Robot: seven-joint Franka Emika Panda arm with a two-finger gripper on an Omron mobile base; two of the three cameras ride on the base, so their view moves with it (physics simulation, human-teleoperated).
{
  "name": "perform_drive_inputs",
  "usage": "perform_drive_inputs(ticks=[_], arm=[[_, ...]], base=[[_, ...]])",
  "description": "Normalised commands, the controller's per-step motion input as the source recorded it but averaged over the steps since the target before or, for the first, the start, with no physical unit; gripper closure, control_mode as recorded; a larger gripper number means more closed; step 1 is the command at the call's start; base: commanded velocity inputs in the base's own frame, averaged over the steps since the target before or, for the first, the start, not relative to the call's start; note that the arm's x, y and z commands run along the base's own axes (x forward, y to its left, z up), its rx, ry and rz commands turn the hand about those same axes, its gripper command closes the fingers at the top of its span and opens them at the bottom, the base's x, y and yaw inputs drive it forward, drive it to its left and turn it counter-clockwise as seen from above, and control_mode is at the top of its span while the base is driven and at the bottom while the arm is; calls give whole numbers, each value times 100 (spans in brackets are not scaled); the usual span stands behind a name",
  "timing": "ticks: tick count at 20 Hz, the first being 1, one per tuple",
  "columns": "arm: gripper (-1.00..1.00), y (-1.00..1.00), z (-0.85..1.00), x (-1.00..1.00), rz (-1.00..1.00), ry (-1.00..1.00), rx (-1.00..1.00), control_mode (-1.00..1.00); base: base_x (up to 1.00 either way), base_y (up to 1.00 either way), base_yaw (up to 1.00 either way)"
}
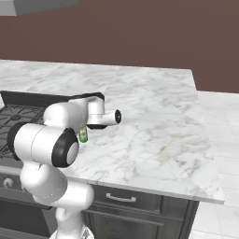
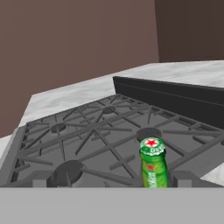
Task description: Pick the beer from the counter and place it in the open cabinet.
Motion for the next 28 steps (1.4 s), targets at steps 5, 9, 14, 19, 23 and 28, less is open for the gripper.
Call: perform_drive_inputs(ticks=[5,9,14,19,23,28], arm=[[-100,8,0,4,0,0,0,-100],[-100,6,-1,4,0,0,0,-100],[-100,2,-1,5,0,0,0,-100],[-100,0,0,1,0,0,0,-100],[-100,0,0,0,-2,0,0,-100],[-100,0,-5,0,-1,0,0,-100]], base=[[0,0,0],[0,0,0],[0,0,0],[0,0,0],[0,0,0],[0,0,0]])
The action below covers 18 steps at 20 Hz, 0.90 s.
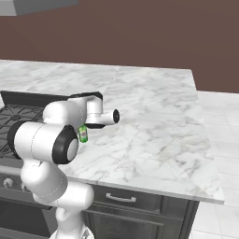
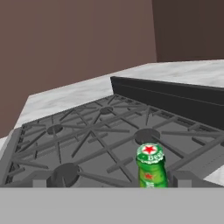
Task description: Pick the beer from the counter and place it in the open cabinet.
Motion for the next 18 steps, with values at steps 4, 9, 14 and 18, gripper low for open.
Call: perform_drive_inputs(ticks=[4,9,14,18], arm=[[-100,0,-10,3,0,0,0,-100],[-100,0,-13,6,0,0,0,-100],[-100,0,-9,7,-1,0,0,-100],[-100,0,-5,4,-2,0,0,-100]], base=[[0,0,0],[0,0,0],[0,0,0],[0,0,0]])
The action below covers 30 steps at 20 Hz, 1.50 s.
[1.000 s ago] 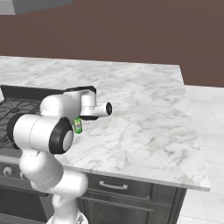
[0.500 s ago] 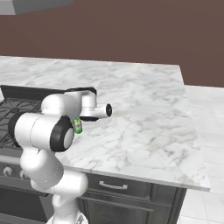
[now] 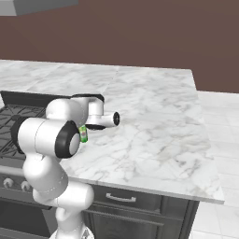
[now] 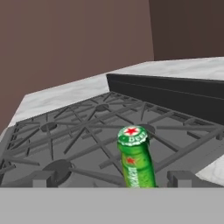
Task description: Pick the beer from the counter and place it in the open cabinet.
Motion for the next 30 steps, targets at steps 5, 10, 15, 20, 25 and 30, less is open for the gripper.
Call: perform_drive_inputs(ticks=[5,10,15,20,25,30], arm=[[-100,0,0,5,-1,0,0,-100],[-100,0,0,10,0,1,0,-100],[-100,0,0,19,0,3,0,-100],[-100,0,0,11,0,3,0,-100],[-100,0,-4,3,0,1,0,-100],[-100,1,-8,6,0,1,0,-100]], base=[[0,0,0],[0,0,0],[0,0,0],[0,0,0],[0,0,0],[0,0,0]])
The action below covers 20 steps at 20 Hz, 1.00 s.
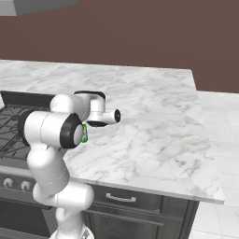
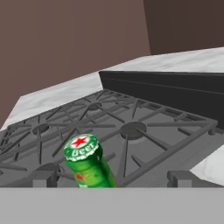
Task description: Pick the beer from the counter and place it in the open cabinet.
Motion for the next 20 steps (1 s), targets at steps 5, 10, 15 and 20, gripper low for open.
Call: perform_drive_inputs(ticks=[5,10,15,20], arm=[[-100,1,-7,15,0,1,0,-100],[-100,1,-4,17,0,0,0,-100],[-100,3,-3,13,0,0,0,-100],[100,8,-5,8,0,0,0,-100]], base=[[0,0,0],[0,0,0],[0,0,0],[0,0,0]])
